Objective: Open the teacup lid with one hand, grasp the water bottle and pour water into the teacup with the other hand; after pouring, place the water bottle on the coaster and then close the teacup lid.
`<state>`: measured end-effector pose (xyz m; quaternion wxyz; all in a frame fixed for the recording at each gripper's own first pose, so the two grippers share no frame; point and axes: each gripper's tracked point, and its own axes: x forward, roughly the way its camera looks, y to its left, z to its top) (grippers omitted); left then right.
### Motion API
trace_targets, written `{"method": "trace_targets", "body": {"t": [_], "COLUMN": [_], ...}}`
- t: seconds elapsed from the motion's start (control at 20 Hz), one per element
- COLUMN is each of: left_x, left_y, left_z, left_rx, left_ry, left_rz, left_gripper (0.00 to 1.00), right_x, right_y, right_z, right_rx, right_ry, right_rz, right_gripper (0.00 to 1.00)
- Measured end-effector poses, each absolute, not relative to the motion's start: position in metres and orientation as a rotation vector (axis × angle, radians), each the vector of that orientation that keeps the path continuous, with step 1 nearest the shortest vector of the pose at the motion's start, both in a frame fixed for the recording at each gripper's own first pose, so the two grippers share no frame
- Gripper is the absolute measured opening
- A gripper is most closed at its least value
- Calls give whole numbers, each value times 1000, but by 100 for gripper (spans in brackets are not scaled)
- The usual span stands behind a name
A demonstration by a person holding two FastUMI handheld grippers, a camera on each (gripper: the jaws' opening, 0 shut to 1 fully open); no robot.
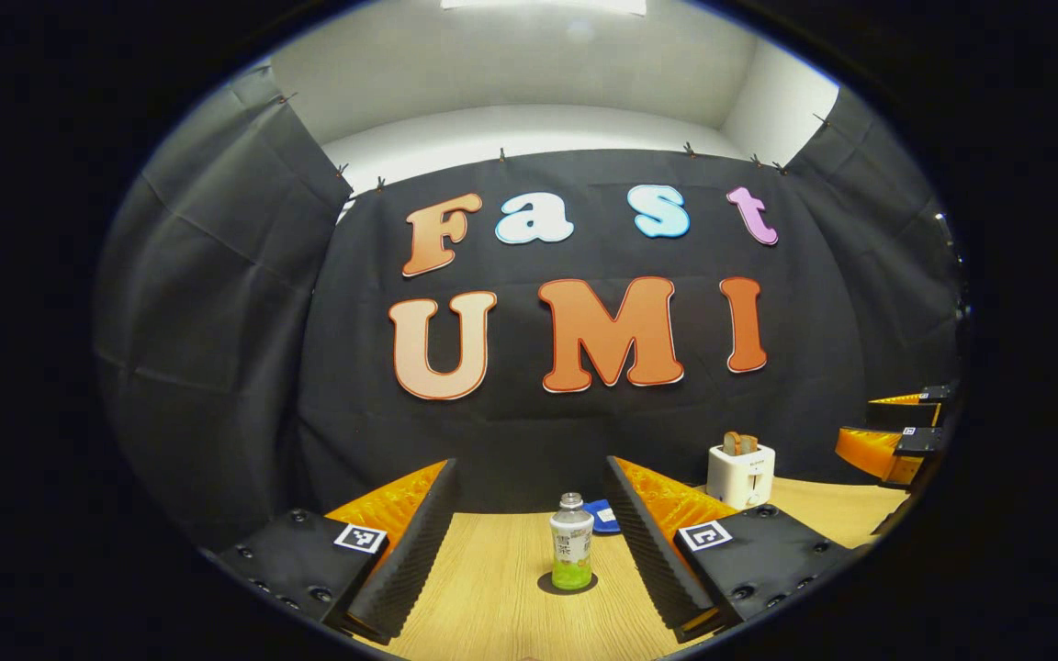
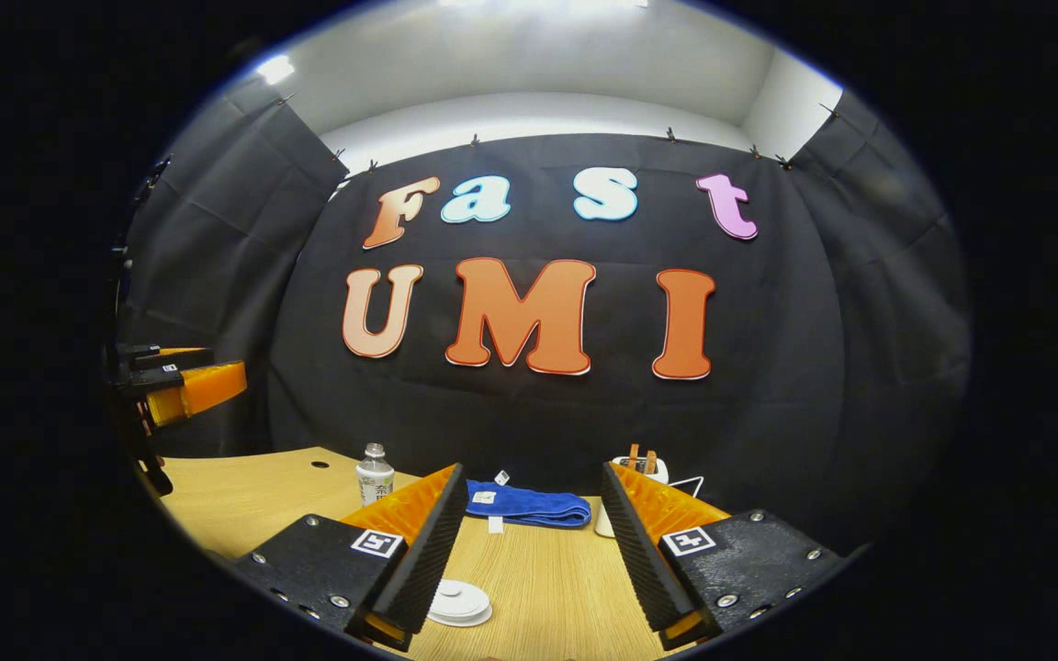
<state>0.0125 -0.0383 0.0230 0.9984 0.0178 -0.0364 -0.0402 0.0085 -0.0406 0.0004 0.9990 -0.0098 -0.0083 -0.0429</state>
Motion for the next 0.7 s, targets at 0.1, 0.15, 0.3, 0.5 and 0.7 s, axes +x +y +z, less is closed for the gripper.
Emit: {"method": "trace_targets", "body": {"t": [0.1, 0.15, 0.3, 0.5, 0.7], "left_x": [11, 12, 12, 14, 16], "left_y": [-41, -42, -41, -39, -37], "left_z": [23, 22, 21, 14, 10], "left_rx": [36, 32, 27, 26, 21], "left_ry": [-70, -66, -58, -33, -23], "left_rz": [-85, -86, -81, -68, -61], "left_gripper": [99, 99, 99, 99, 100], "right_x": [8, 7, 7, 7, 7], "right_y": [-41, -41, -40, -38, -38], "right_z": [0, -1, -2, -4, -6], "right_rx": [-17, -16, -18, -20, -20], "right_ry": [-12, -8, -5, 0, 3], "right_rz": [-87, -87, -85, -82, -80], "right_gripper": [87, 87, 88, 88, 88]}}
